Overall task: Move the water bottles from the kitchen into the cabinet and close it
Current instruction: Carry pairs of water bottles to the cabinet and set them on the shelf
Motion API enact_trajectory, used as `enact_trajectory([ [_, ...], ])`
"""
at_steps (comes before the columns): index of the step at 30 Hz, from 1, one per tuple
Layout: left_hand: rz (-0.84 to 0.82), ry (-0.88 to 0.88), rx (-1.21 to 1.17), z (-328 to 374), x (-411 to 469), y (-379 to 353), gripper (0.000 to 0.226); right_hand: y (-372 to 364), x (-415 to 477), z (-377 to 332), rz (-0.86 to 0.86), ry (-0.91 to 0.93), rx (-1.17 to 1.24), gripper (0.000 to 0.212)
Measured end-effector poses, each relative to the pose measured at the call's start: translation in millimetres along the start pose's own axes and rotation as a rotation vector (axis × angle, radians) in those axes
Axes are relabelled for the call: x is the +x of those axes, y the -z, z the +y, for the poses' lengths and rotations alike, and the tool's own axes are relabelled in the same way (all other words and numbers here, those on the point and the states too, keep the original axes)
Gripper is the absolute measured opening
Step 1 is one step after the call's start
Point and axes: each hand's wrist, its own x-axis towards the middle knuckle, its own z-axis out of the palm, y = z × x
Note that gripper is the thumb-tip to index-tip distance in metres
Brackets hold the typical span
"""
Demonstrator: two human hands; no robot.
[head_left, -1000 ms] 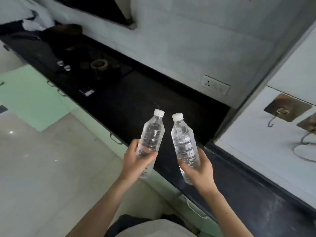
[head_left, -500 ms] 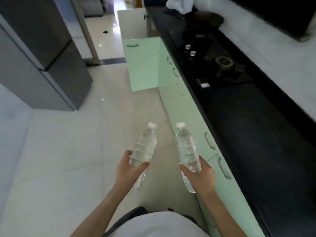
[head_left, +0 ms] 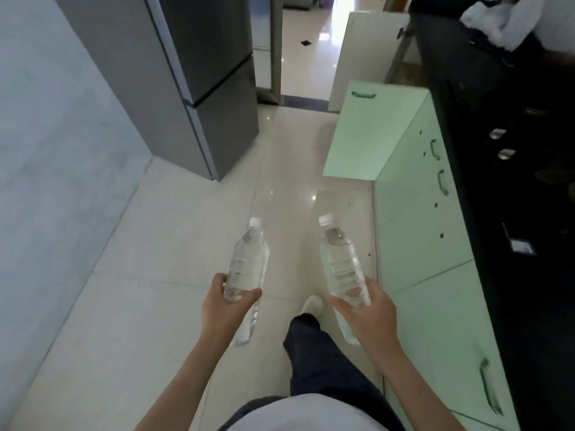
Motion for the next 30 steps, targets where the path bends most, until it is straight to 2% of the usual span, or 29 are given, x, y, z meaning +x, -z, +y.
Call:
enact_trajectory([
  [4,-0.017,0.000,0.019,55,62,-35,0.038,-8,105,-24,0.012,0.040,0.001,0.024],
  [13,0.044,-0.113,0.023,231,220,-67,0.036,-13,318,-130,0.004,0.168,0.027,0.027],
  [18,0.071,-0.086,0.048,262,309,-81,0.038,-41,405,-140,0.015,0.108,0.018,0.031],
  [23,0.029,-0.086,0.060,289,426,-89,0.040,-90,506,-160,0.030,0.054,0.011,0.031],
  [27,-0.010,-0.151,0.066,352,531,-82,0.051,-124,600,-213,0.060,0.060,0.017,0.030],
  [30,-0.056,-0.210,0.098,416,606,-75,0.046,-139,662,-261,0.092,0.059,0.063,0.031],
])
